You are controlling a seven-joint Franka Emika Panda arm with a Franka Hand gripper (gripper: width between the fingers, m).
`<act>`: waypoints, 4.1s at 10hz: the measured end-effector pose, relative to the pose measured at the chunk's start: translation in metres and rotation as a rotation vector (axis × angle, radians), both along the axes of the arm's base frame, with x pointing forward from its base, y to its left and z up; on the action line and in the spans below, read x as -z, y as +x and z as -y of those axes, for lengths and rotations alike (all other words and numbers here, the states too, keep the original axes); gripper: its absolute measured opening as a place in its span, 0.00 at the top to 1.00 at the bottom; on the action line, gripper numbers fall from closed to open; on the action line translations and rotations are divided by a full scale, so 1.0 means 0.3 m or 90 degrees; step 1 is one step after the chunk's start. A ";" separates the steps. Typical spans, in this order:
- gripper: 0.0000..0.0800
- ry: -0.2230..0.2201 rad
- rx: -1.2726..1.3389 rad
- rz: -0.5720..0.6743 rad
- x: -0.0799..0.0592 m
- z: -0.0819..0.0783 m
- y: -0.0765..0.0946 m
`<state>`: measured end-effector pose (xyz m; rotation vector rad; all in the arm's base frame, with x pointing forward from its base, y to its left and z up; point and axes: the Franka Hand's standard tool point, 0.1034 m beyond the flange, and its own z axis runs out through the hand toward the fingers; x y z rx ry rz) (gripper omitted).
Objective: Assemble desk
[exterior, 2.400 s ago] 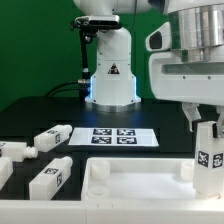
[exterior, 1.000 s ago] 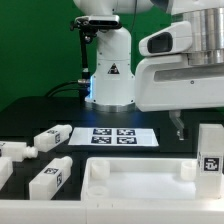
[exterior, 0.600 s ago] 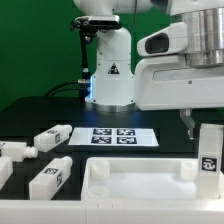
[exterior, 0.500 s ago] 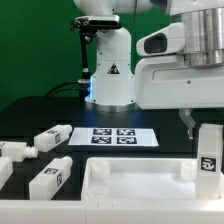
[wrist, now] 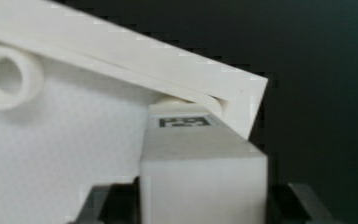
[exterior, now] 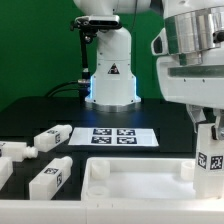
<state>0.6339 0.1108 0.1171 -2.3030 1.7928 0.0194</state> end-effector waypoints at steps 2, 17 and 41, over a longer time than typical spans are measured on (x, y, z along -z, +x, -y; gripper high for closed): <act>0.64 0.020 0.088 -0.012 -0.002 -0.010 0.002; 0.19 -0.136 -0.716 0.060 0.024 0.007 0.038; 0.55 0.063 0.256 -0.029 0.043 -0.035 0.021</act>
Offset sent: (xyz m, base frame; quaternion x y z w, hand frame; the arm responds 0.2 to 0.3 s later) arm 0.0000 0.0000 0.0000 0.0000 0.0000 0.0000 1.0000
